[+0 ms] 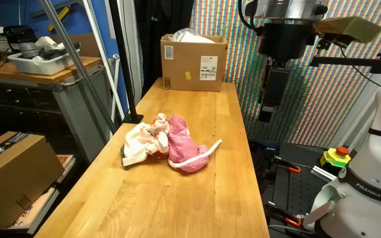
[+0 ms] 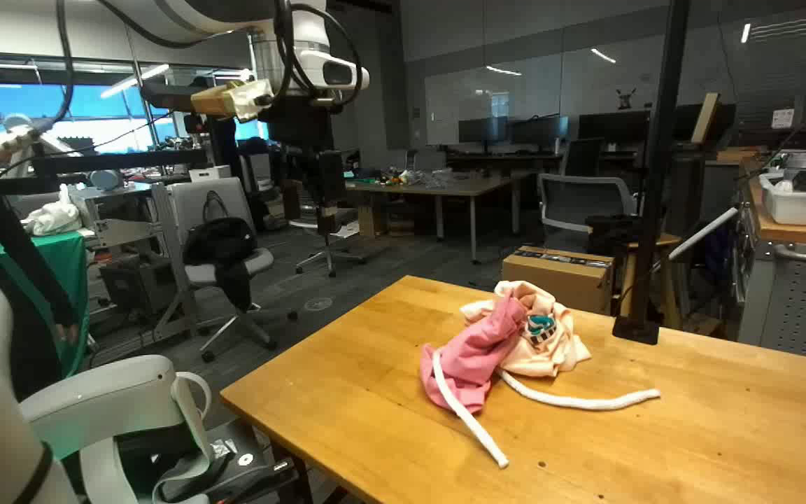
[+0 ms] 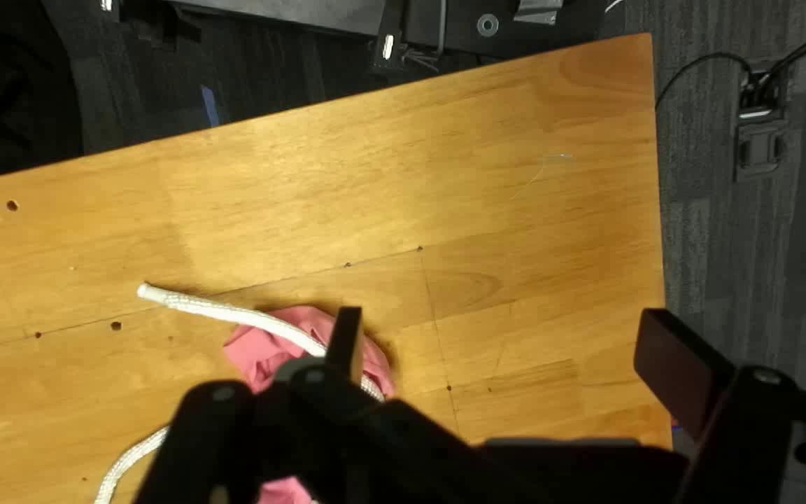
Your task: Move the pink t-shirt to the right, move the peach t-shirt to the left, move the radish to the right, move the rope backwards
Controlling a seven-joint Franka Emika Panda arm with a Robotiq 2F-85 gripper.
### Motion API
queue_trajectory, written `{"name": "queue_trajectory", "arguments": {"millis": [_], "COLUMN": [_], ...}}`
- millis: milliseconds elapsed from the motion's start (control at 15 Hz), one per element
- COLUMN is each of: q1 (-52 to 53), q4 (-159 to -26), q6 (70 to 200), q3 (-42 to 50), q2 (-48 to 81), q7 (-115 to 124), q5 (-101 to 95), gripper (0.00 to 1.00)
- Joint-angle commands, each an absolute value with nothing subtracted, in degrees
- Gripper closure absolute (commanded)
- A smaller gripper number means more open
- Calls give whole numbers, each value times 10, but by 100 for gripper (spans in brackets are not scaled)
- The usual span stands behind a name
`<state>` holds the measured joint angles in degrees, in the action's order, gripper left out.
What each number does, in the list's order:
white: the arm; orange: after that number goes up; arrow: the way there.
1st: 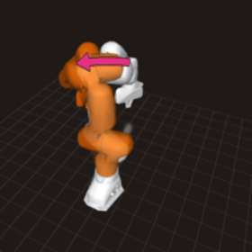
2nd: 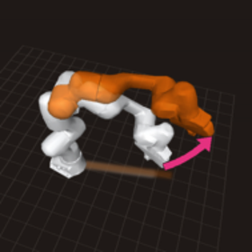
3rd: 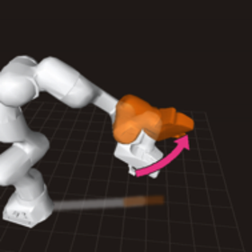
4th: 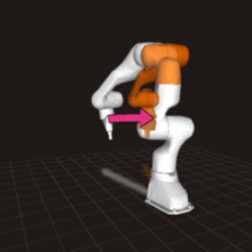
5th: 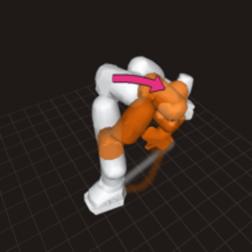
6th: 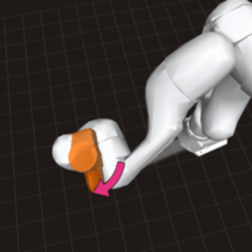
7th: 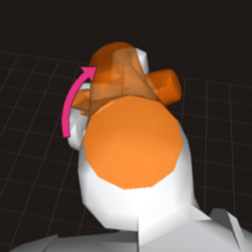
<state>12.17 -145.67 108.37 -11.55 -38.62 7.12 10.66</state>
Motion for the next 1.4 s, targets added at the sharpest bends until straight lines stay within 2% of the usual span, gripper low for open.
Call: {"name": "queue_trajectory", "arguments": {"millis": [0, 600, 933, 1333], "q1": [120, 112, 100, 108], "q4": [-1453, -1439, -1442, -1438], "q6": [1082, 1109, 1216, 1333], "q3": [-117, -132, -120, -79], "q2": [-386, -365, -339, -258], "q7": [71, 51, 31, -41], "q5": [107, 39, -42, -27], "gripper": [0, 0, 0, 0]}}
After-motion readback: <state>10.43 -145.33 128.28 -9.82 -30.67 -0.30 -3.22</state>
